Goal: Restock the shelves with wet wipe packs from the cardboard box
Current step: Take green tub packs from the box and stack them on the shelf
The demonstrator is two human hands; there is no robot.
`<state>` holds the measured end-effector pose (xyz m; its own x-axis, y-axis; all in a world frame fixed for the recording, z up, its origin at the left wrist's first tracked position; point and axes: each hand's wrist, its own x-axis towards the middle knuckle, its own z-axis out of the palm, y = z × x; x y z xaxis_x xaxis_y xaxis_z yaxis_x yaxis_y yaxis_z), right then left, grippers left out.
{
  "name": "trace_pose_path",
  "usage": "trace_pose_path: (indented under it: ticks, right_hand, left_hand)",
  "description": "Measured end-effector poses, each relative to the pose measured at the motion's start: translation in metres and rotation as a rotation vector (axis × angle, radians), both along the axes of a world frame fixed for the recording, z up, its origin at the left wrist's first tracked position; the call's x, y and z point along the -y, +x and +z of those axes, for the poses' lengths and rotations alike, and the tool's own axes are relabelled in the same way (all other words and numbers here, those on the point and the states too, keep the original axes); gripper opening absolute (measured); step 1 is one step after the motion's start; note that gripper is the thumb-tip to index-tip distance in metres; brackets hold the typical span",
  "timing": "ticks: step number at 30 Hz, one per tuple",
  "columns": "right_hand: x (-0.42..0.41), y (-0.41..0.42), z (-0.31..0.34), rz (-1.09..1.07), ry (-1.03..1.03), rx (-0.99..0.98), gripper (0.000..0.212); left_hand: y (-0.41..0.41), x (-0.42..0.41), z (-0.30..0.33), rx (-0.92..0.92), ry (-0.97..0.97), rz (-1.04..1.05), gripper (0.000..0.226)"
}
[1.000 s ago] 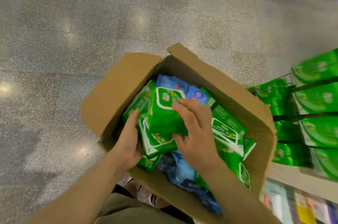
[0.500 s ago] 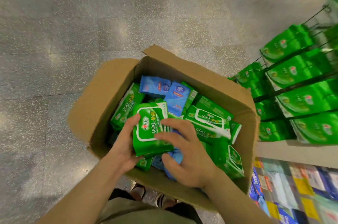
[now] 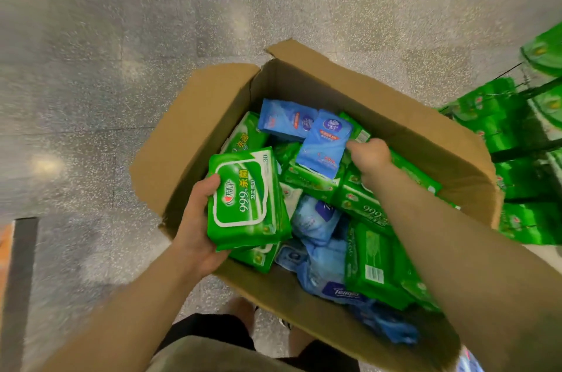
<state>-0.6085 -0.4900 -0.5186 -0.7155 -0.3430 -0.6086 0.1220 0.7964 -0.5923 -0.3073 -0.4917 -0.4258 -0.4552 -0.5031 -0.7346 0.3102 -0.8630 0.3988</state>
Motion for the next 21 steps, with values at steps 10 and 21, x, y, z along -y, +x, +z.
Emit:
trace_pose_path:
  ticks: [10, 21]
  right_hand:
    - [0.019, -0.016, -0.015, -0.108, -0.156, 0.386, 0.039]
    - [-0.029, 0.024, 0.049, 0.171, -0.260, -0.344, 0.065]
  left_hand:
    - [-0.005, -0.002, -0.010, -0.016, 0.019, -0.069, 0.083]
    - [-0.016, 0.003, 0.018, 0.065, -0.005, -0.104, 0.057]
